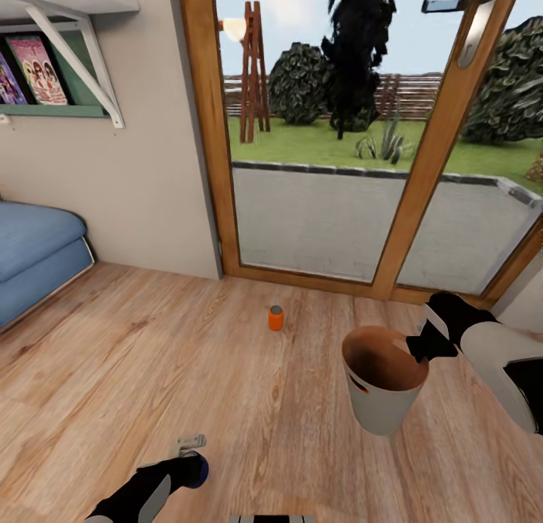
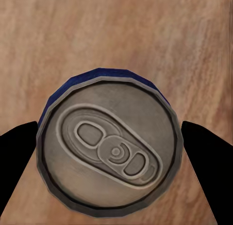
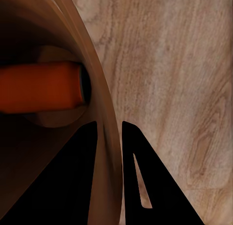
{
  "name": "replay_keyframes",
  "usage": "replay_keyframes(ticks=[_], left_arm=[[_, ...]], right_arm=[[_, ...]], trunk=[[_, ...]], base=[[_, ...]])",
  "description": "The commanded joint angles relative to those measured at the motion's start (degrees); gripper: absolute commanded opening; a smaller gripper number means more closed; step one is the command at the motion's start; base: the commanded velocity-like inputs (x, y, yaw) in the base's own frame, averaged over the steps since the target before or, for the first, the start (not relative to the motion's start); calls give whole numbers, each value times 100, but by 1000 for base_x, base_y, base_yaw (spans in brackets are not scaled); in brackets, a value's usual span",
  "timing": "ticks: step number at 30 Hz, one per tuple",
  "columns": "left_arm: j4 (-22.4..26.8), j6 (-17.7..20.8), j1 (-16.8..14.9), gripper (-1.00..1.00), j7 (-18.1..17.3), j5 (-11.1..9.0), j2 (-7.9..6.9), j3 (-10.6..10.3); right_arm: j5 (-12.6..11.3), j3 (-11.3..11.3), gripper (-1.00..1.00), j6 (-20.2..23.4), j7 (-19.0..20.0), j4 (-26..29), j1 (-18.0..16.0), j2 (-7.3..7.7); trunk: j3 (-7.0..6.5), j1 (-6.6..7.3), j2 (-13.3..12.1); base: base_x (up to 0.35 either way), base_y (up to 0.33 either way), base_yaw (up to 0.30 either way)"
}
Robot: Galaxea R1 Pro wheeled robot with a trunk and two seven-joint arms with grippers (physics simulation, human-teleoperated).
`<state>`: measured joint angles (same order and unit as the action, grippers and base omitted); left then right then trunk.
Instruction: Put the three can of soda from the living room inside the tash can in the kitchen.
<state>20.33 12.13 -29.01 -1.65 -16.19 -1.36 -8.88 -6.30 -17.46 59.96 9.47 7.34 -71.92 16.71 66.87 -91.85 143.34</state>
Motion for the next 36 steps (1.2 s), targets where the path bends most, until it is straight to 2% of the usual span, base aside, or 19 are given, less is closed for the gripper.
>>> replay_keyframes(ticks=[1,7,31,36], left_arm=[[8,0,0,-100,-1,2,5,0],[45,3,0,-100,0,2,17,0],[68,24,0,-100,-3,3,25,0],[68,21,5,-100,-8,5,18,0]], right_arm=[[-73,41,-100,4,20,1,2,-1],[-73,41,-100,4,20,2,9,10],[-75,53,-100,4,11,25,40,6],[-70,43,-100,4,-8,44,45,-80]], trunk=[[-23,3,-2],[-156,18,-10],[-587,545,-971],[-677,655,-1172]], base=[[0,0,0],[0,0,0],[0,0,0],[0,0,0]])
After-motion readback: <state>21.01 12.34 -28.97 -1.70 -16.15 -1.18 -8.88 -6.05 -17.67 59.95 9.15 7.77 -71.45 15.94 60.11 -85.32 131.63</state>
